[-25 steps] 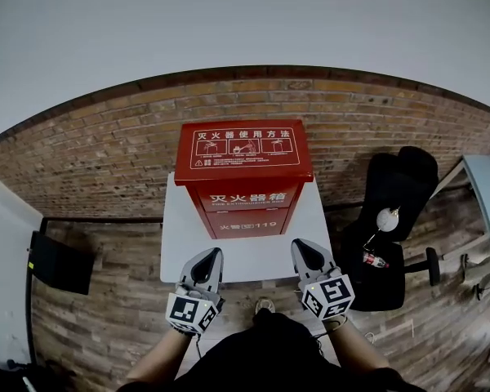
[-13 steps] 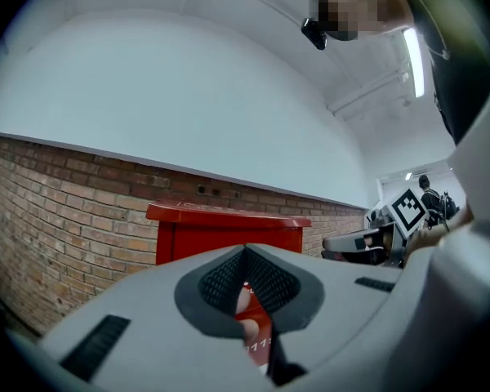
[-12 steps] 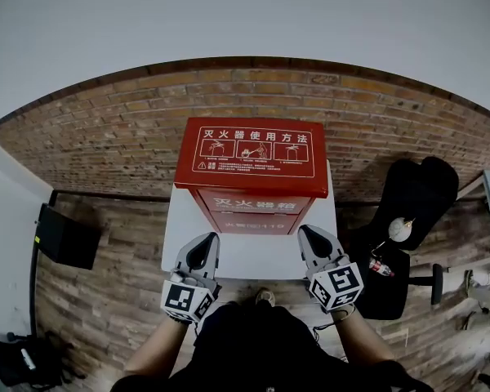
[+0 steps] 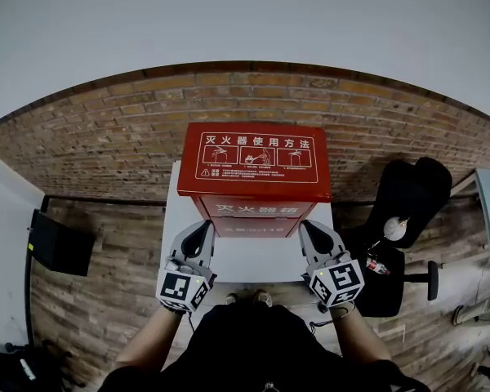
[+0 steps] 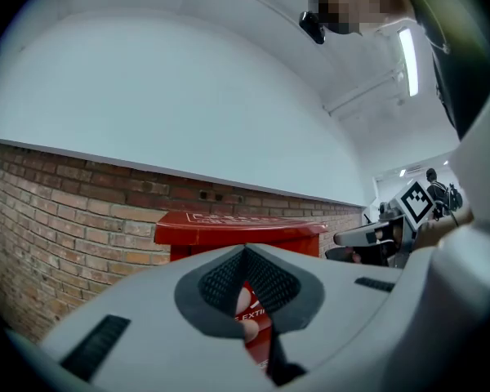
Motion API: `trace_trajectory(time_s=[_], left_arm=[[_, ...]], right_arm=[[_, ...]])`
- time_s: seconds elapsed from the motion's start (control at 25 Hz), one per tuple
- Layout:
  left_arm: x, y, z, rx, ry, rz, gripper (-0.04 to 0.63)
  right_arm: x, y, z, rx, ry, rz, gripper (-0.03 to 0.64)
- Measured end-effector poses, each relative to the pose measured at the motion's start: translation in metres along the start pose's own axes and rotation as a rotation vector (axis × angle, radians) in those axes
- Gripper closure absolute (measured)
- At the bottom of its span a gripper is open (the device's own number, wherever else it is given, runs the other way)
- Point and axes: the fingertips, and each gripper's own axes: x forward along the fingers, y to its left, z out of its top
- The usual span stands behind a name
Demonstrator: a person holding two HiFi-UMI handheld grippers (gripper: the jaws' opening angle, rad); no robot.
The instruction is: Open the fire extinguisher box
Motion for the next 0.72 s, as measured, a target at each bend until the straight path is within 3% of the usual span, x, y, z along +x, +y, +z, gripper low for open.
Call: trace_trajectory(time_s=[0.28, 0.36, 0.48, 0.72], left_arm=[[0.003, 0.032, 0.009, 0.038, -0.018, 0.036, 0.542], [0.003, 0.041, 0.012, 0.044, -0.021, 0.02, 0.471], [0.004, 0.057, 0.013, 0.044, -0.005, -0.003, 0.365], [0.018, 0.076, 0.003, 0.013, 0.031, -0.084, 0.255]], right_arm=[[-0.005, -0.022, 0.015, -0.021, -0.02, -0.015, 0.591], [-0.005, -0.031, 0.019, -0.017, -0.022, -0.009, 0.495], [-0.004, -0.045, 0.023, -0.008, -0.018, -0.005, 0.416], [0.006, -0.067, 0.024, -0.008, 0.006, 0.032, 0.359]])
